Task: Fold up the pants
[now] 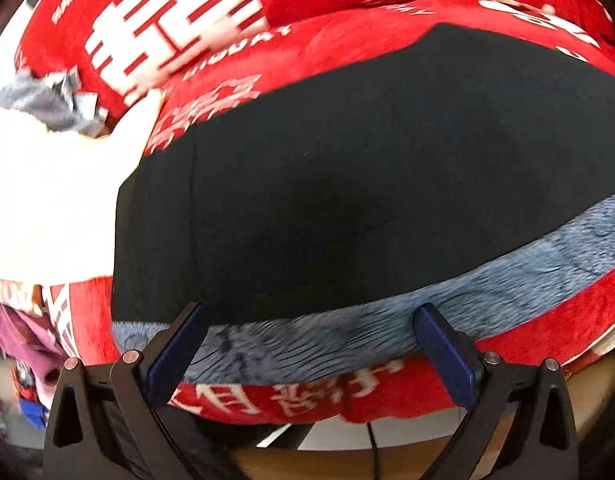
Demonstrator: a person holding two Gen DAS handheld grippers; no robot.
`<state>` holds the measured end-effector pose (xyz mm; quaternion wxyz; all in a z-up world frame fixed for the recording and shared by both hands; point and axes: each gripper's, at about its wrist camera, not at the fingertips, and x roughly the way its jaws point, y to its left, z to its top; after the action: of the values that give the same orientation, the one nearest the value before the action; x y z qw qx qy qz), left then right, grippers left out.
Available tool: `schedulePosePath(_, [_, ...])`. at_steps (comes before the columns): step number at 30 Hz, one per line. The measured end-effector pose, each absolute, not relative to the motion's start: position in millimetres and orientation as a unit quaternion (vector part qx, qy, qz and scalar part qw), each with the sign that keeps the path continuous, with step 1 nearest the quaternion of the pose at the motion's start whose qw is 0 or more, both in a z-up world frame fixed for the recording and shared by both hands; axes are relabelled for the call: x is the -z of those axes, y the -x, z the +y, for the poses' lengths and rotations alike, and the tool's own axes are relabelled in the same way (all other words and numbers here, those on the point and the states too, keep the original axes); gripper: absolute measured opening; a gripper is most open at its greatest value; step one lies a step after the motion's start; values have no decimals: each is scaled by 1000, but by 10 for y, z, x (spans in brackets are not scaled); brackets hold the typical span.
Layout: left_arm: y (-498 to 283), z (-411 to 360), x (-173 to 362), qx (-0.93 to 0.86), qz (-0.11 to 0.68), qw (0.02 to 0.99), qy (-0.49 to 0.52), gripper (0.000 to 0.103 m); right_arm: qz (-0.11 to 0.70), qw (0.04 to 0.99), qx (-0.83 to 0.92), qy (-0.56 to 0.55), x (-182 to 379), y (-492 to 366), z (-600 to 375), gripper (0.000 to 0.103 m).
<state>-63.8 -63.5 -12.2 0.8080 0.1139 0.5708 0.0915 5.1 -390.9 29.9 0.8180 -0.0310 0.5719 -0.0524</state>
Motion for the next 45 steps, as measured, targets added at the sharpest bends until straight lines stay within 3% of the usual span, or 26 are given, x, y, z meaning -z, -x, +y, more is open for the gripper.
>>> schedulePosePath(7, [730, -212, 154, -125, 592, 792, -79, 103, 577, 813, 83, -10, -312, -51, -4605, 103])
schedulePosePath(15, [940, -160, -366, -120, 526, 838, -82, 103, 566, 809, 157, 1, -395, -11, -4937, 103])
schedulePosePath(20, [790, -46, -462, -124, 523, 842, -39, 103, 522, 830, 155, 118, -674, -67, -4288, 103])
schedulePosePath(29, [639, -686, 6, -96, 548, 817, -153, 103, 527, 827, 30, 194, -477, -145, -2974, 103])
schedulePosePath(37, [677, -196, 155, -107, 592, 794, -90, 103, 548, 823, 27, 145, -355, -214, -3120, 103])
schedulePosePath(45, [724, -92, -367, -82, 534, 840, -48, 103, 545, 826, 29, 141, -338, -182, -3176, 103])
